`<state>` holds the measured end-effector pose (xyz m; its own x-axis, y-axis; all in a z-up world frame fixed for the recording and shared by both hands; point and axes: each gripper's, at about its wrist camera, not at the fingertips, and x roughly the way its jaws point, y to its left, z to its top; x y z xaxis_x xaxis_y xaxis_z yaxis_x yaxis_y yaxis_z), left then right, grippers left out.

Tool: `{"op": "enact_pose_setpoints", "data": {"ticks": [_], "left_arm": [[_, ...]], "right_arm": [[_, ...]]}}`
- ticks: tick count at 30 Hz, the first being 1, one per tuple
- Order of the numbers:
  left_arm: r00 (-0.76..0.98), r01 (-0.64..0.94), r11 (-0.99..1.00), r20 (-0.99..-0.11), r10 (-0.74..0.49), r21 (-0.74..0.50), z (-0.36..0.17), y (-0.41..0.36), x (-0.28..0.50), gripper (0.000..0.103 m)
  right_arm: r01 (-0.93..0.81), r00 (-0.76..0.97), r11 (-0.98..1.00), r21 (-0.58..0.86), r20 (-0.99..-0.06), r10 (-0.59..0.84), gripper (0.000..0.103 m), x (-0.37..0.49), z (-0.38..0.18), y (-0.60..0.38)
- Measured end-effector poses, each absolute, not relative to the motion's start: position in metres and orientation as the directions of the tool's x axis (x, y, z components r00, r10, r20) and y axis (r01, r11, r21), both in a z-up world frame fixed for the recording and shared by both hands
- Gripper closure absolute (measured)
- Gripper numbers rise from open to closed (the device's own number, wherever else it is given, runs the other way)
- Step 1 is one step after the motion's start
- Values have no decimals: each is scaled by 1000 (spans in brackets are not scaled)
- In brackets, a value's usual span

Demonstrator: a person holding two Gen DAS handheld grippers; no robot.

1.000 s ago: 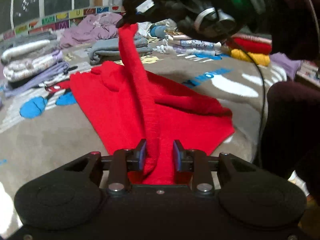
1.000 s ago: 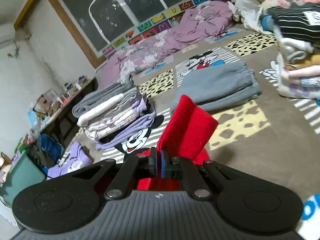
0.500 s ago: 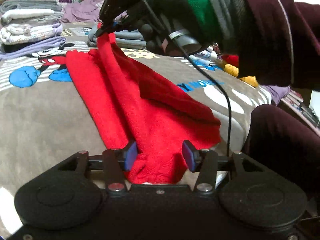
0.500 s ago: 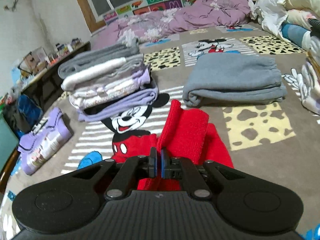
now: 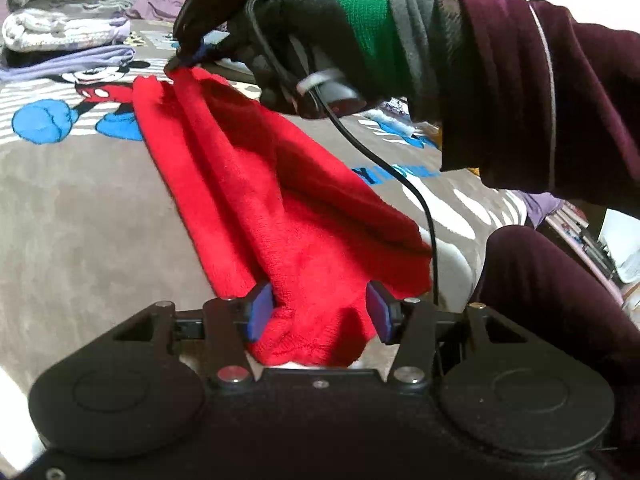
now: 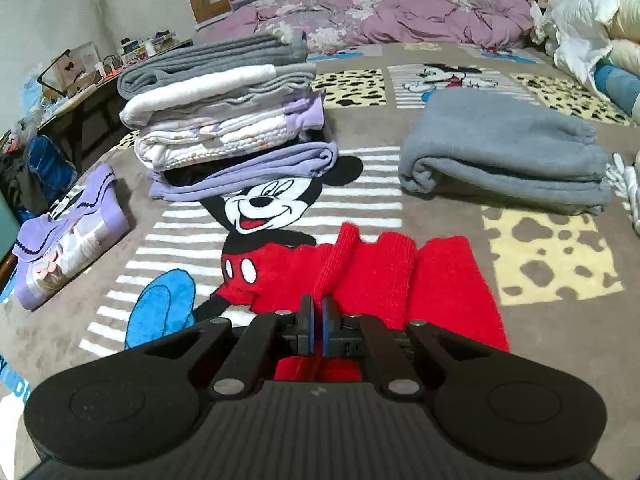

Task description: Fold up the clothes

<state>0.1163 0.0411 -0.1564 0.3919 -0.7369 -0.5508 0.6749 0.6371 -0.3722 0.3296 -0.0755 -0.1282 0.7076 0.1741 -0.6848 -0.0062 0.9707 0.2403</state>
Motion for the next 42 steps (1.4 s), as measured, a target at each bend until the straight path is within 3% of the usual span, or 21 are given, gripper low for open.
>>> {"op": "enact_pose_setpoints", "data": {"ticks": [6, 13, 16, 24, 28, 36, 42], "left_arm": [[386, 670, 635, -550, -741, -384, -154, 48, 114, 45], [403, 639, 657, -553, -729, -400, -146, 64, 119, 44], [434, 606, 686, -554, -710, -403, -141, 76, 128, 43], [563, 497, 710, -437, -701, -499, -118, 107, 176, 42], [586, 446, 693, -401, -704, -566, -115, 104, 218, 43], [579, 448, 744, -473, -664, -495, -124, 64, 286, 45], [534, 500, 751, -529, -660, -432, -134, 32, 327, 62]], "right_arm": [[-40, 767, 944, 328, -596, 239, 83, 330, -105, -91], [-116, 806, 941, 318, -524, 276, 80, 279, -92, -126], [-178, 800, 946, 269, -521, 299, 72, 244, -100, -130], [-399, 770, 915, 64, -519, 372, 71, 157, -128, -87], [-517, 737, 853, -67, -542, 404, 61, 128, -144, -55], [-558, 760, 778, -288, -553, 340, 61, 99, -165, -27], [-581, 759, 754, -307, -539, 366, 60, 86, -171, -29]]}}
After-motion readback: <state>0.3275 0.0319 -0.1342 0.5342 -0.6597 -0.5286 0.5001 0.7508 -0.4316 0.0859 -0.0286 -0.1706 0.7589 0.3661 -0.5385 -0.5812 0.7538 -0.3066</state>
